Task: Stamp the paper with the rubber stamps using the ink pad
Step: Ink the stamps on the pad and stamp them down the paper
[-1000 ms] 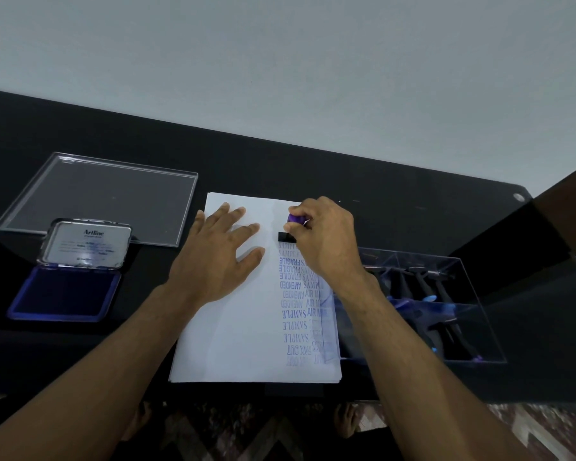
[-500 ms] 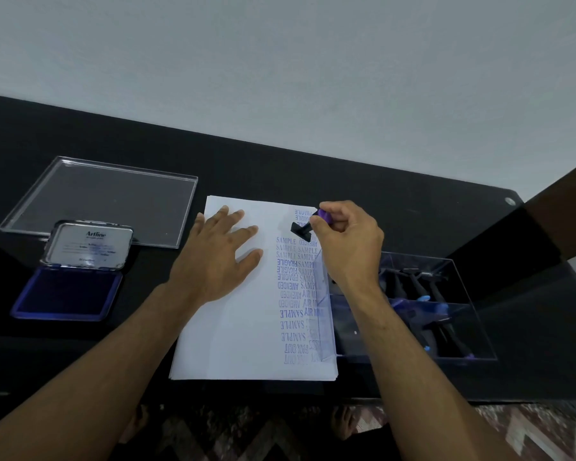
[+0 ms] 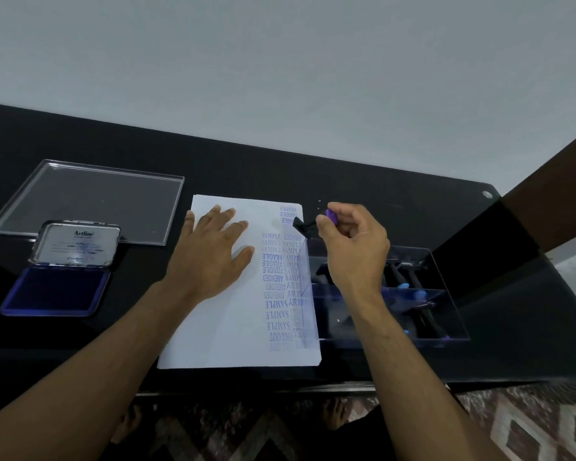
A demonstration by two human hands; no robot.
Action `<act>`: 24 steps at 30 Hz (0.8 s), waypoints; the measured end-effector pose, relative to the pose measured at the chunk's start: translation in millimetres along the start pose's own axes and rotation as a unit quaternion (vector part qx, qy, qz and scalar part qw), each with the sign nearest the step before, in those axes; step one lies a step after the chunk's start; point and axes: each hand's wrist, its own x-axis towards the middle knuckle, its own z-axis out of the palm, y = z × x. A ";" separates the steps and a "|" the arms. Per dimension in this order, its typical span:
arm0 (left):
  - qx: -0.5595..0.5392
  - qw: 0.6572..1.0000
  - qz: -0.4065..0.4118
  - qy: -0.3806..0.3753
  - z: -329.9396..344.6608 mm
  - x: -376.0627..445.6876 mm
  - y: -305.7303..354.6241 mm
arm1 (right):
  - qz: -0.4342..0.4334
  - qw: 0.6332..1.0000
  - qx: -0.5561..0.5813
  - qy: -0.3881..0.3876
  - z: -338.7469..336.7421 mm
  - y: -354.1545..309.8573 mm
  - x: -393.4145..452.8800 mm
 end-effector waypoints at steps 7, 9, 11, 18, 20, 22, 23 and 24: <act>-0.047 0.999 0.023 0.006 -6.8 -15.1 62.3 | 0.012 0.999 0.010 0.036 -49.9 3.9 -24.0; -0.066 0.997 0.043 0.009 -7.6 -22.5 80.3 | 0.014 0.999 -0.003 0.043 -65.3 4.9 -32.9; -0.081 0.994 0.068 0.015 -8.1 -30.3 96.6 | 0.015 0.999 -0.021 0.044 -78.5 7.5 -43.2; -0.126 0.983 0.131 0.024 -5.5 -50.6 143.1 | -0.025 0.991 -0.132 0.009 -107.2 26.1 -70.0; -0.127 0.982 0.140 0.018 -5.3 -55.1 149.5 | -0.050 0.984 -0.167 -0.016 -109.9 30.3 -73.3; -0.123 0.981 0.153 0.016 -3.4 -58.3 151.2 | -0.073 0.975 -0.207 -0.040 -110.8 33.5 -74.8; -0.120 0.980 0.157 0.015 -2.5 -59.4 151.2 | -0.078 0.970 -0.226 -0.052 -110.9 34.5 -75.1; -0.117 0.980 0.160 0.014 -1.6 -60.3 151.1 | -0.080 0.964 -0.245 -0.064 -110.9 34.8 -75.5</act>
